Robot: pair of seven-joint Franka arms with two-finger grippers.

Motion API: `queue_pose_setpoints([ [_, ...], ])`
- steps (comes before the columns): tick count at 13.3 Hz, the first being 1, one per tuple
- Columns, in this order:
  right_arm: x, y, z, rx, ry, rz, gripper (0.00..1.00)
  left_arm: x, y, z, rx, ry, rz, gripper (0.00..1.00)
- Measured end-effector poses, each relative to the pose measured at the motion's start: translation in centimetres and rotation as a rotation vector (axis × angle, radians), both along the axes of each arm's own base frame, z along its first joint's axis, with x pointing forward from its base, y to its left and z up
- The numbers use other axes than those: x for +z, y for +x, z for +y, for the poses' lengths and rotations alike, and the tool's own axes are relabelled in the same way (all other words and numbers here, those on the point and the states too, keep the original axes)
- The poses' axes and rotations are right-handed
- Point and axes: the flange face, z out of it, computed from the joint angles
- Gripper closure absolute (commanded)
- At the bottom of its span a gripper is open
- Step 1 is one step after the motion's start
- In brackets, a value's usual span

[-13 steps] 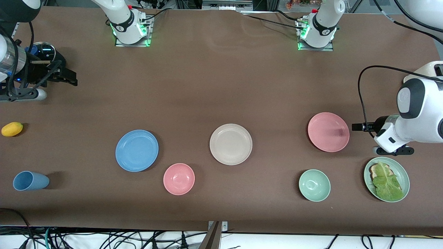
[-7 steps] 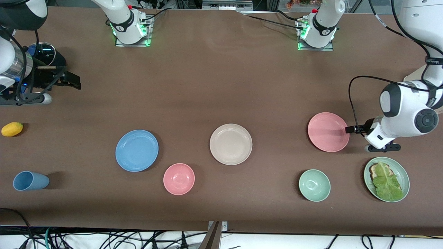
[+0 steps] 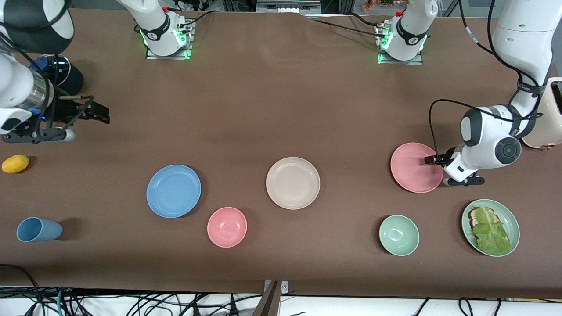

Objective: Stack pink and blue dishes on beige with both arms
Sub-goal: 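Grasp the pink plate with the left gripper while the right gripper reaches the blue plate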

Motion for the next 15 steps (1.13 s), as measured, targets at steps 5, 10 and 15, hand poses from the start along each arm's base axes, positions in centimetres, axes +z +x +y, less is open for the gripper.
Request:
queue_pose_setpoints([
  [5, -10.1, 2.9, 0.3, -0.002, 0.005, -0.032, 0.00, 0.7, 0.7, -0.2, -0.005, 0.002, -0.016, 1.00],
  [10, -20.7, 5.5, -0.5, -0.045, 0.022, -0.047, 0.00, 3.1, 2.7, -2.3, 0.013, -0.009, 0.008, 1.00],
  [15, -26.7, 7.6, -0.8, -0.062, 0.024, -0.111, 0.00, 9.7, 6.0, -12.4, 0.128, -0.080, 0.068, 1.00],
])
